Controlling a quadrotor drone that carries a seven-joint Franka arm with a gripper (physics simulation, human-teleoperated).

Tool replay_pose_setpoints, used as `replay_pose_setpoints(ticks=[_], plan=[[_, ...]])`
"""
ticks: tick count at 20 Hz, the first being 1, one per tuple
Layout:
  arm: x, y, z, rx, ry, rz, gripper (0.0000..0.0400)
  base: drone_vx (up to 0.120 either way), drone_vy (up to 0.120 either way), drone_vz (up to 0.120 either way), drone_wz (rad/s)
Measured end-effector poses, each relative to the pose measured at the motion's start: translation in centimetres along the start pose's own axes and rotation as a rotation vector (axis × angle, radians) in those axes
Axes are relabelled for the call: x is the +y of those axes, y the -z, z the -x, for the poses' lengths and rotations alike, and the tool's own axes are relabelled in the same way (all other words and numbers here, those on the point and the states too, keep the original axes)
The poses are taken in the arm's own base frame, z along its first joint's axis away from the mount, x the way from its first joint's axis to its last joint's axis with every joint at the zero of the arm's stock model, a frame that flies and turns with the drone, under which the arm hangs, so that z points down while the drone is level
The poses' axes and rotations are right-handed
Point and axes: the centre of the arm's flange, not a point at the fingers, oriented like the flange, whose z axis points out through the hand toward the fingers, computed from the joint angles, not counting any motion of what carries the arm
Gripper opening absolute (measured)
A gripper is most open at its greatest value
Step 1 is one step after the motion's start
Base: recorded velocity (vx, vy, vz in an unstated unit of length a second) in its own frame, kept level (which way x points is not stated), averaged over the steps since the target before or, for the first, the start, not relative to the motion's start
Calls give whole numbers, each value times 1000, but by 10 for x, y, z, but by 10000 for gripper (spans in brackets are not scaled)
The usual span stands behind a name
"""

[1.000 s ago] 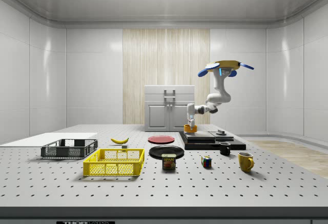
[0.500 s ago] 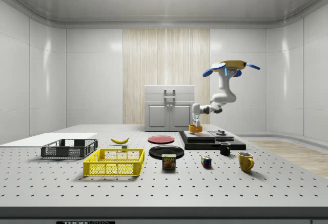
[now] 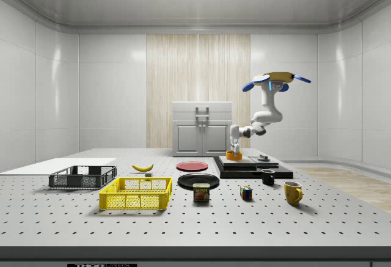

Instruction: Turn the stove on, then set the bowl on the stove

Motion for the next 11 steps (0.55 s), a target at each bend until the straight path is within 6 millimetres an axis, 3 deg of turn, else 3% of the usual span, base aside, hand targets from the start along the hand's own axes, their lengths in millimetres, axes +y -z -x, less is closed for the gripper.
replay_pose_setpoints(ticks=[2, 4, 11], plan=[[0, -1, 0, 0, -4, 0, 290, 0, 0, 0, 0], [0, 1, 0, 0, -6, 0, 334, 0, 0, 0, 0], [0, 20, 0, 0, -10, 0, 388, 0, 0, 0, 0]])
